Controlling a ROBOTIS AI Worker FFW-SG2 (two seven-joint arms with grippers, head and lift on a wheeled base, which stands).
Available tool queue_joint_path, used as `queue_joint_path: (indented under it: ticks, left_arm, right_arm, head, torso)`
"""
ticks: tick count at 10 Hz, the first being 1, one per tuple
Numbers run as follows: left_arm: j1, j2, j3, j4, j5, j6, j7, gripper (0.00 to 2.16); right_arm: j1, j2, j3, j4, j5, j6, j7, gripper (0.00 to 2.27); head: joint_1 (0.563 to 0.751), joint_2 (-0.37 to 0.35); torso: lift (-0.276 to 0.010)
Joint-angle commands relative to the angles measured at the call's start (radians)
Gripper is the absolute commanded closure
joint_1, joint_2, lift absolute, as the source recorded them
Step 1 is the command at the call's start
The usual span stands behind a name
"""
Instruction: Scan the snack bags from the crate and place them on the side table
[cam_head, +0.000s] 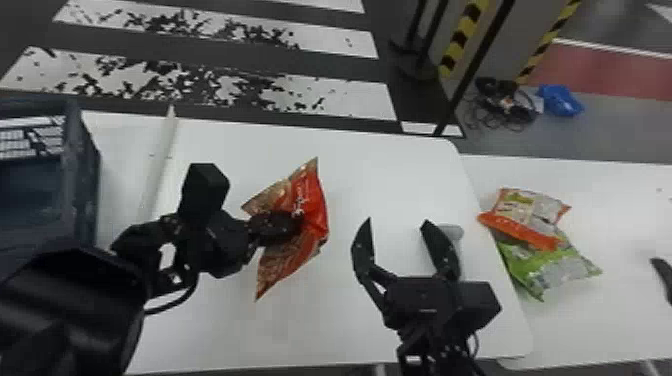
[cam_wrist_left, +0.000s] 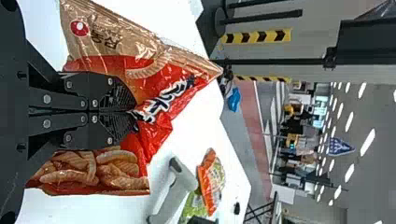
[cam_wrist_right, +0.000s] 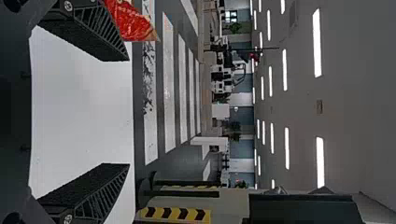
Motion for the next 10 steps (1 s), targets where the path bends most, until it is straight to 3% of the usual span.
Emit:
queue_joint_path:
  ticks: [1, 2, 3, 4, 7, 8, 10]
  left_arm:
    - [-0.019, -0.024, -0.05, 0.087, -0.029, -0.045, 0.005, 2.02]
    - [-0.022, -0.032, -0.073, 0.112, -0.044, -0.088, 0.014, 1.53]
    - [-0.022, -0.037, -0.089, 0.127, -0.041, -0.122, 0.03, 0.28]
    - [-0.019, -0.038, -0.099, 0.127, -0.04, -0.122, 0.065, 0.0]
    - [0.039, -0.035, -0.061, 0.112, -0.015, -0.241, 0.161, 0.03]
    - [0.076, -0.029, -0.03, 0.061, 0.01, -0.247, 0.194, 0.03]
    - [0.177, -0.023, 0.051, -0.052, 0.013, -0.287, 0.261, 0.03]
  right_arm:
    - [0.001, 0.0, -0.008, 0.002, -0.017, -0.021, 0.001, 0.07]
    - [0.001, 0.0, -0.009, 0.005, -0.018, -0.024, -0.001, 0.08]
    - [0.006, 0.0, -0.011, 0.003, -0.018, -0.027, 0.001, 0.07]
    - [0.01, 0.0, -0.014, 0.0, -0.02, -0.037, -0.001, 0.07]
    - [0.019, 0.002, -0.011, -0.002, -0.023, -0.043, 0.001, 0.07]
    - [0.021, 0.002, -0.011, -0.003, -0.023, -0.046, 0.001, 0.07]
    - [0.025, 0.002, -0.009, -0.002, -0.023, -0.052, 0.001, 0.07]
  head:
    - [0.695, -0.242]
    - [0.695, -0.269]
    - [0.695, -0.292]
    - [0.695, -0.309]
    - [0.695, -0.316]
    - [0.695, -0.305]
    - [0.695, -0.276]
  torso:
    - [-0.081]
    - [-0.081]
    - [-0.081]
    - [-0.081]
    - [-0.081]
    - [-0.081]
    - [-0.081]
